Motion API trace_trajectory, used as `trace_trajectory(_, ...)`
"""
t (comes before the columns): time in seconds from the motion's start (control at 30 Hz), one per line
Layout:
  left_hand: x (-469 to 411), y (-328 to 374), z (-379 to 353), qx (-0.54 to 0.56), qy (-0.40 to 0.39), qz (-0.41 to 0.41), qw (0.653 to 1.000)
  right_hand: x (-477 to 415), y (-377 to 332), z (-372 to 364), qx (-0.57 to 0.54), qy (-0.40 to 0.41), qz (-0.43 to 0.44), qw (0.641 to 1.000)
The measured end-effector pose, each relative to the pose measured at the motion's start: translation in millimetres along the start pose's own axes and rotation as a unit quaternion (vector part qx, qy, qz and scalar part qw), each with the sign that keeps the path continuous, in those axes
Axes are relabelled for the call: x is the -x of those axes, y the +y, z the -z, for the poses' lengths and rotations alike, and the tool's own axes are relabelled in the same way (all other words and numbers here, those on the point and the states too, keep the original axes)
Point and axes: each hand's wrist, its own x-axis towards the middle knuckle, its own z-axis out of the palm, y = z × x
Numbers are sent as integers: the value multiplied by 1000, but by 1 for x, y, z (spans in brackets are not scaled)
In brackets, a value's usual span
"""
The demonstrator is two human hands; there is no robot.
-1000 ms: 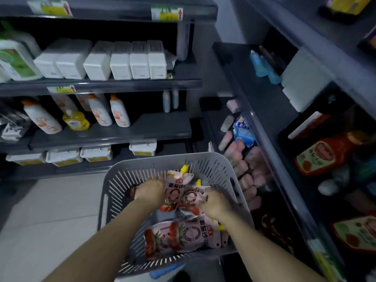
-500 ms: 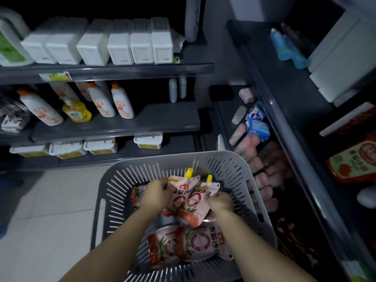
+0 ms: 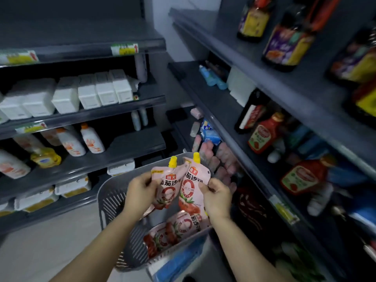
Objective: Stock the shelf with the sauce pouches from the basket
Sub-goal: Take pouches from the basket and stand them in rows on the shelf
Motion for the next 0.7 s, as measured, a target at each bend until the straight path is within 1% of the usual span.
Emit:
trace_trajectory(0.13, 28, 52, 5, 81, -40, -58, 994, 35, -34, 60, -34, 62, 26, 997)
trace_trajectory(0.2, 46, 81, 1, 117, -65, -99, 986, 55, -49, 92, -75, 94, 31, 992)
trace_trajectory(0.3, 73, 122, -12, 145, -102, -143, 974, 82, -63, 143, -102, 156, 42, 982)
trace_trajectory(0.4, 103, 159, -29, 163, -140, -173, 961, 109, -69, 195, -100, 212, 53, 971)
trace_trajectory(0.53, 159, 209, -59, 200, -196, -215, 936, 152, -66, 270, -92, 284, 64, 952)
trace_trajectory(0.7, 244, 259, -106, 227, -264, -259, 901, 224, -58, 370, -98, 345, 95, 929)
